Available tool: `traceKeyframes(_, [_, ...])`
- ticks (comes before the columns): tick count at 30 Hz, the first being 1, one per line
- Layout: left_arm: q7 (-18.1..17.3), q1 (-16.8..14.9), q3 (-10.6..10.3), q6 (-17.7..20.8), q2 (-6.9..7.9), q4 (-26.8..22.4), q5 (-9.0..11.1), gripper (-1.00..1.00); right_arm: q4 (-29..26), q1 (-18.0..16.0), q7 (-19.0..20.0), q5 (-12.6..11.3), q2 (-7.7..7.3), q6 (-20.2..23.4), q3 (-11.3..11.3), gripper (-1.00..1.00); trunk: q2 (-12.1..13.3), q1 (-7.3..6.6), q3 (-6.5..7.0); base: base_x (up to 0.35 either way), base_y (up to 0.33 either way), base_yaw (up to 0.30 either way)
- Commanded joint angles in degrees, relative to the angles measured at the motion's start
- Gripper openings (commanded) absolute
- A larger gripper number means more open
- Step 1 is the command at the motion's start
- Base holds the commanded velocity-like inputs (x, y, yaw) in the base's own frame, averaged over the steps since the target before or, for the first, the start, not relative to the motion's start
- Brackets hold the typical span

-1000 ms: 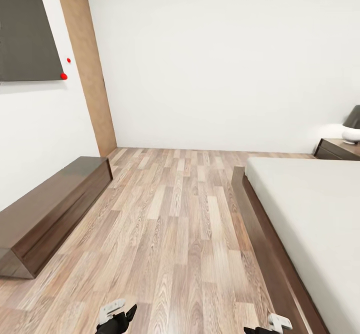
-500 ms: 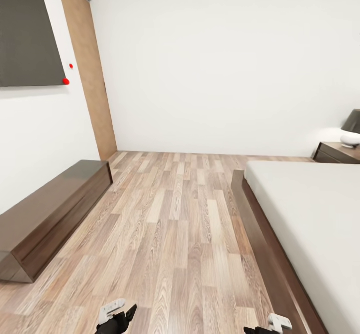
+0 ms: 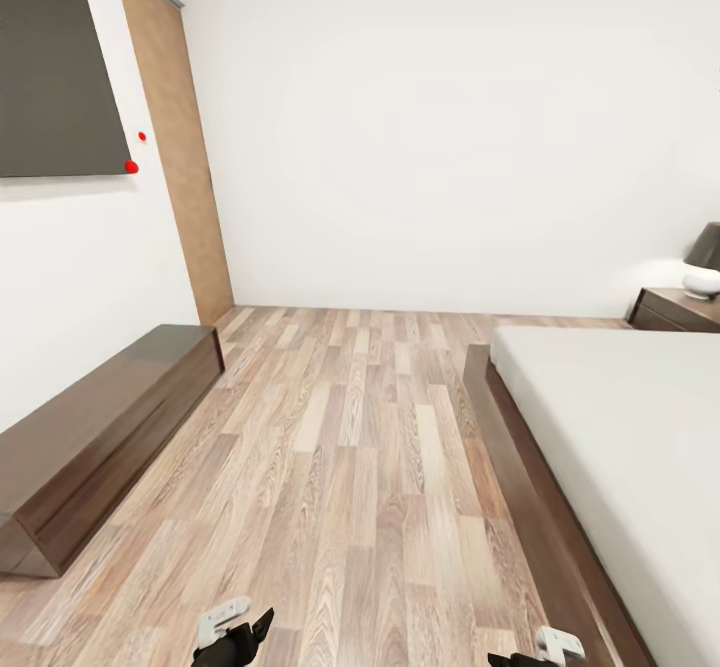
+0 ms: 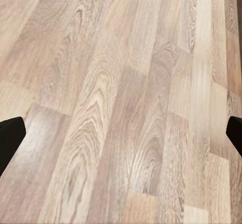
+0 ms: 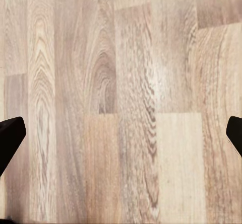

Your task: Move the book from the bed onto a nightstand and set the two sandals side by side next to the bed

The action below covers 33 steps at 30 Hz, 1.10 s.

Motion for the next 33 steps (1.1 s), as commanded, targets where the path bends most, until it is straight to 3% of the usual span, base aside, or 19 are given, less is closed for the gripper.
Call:
traceKeyframes(1, [-0.24, -0.04, -0.14, -0.16, 0.02, 0.08, 0.34, 1.0, -0.02, -0.04, 0.23, -0.11, -0.01, 0.24, -0.24, 1.0, -0.02, 0.02, -0.05, 0.292, 0.0, 0.0])
traceKeyframes(33, [-0.16, -0.05, -0.26, -0.08, -0.04, 0.08, 0.25, 1.0, 0.07, -0.01, 0.17, 0.05, -0.01, 0.23, -0.24, 1.0, -0.02, 0.02, -0.05, 0.33, 0.0, 0.0])
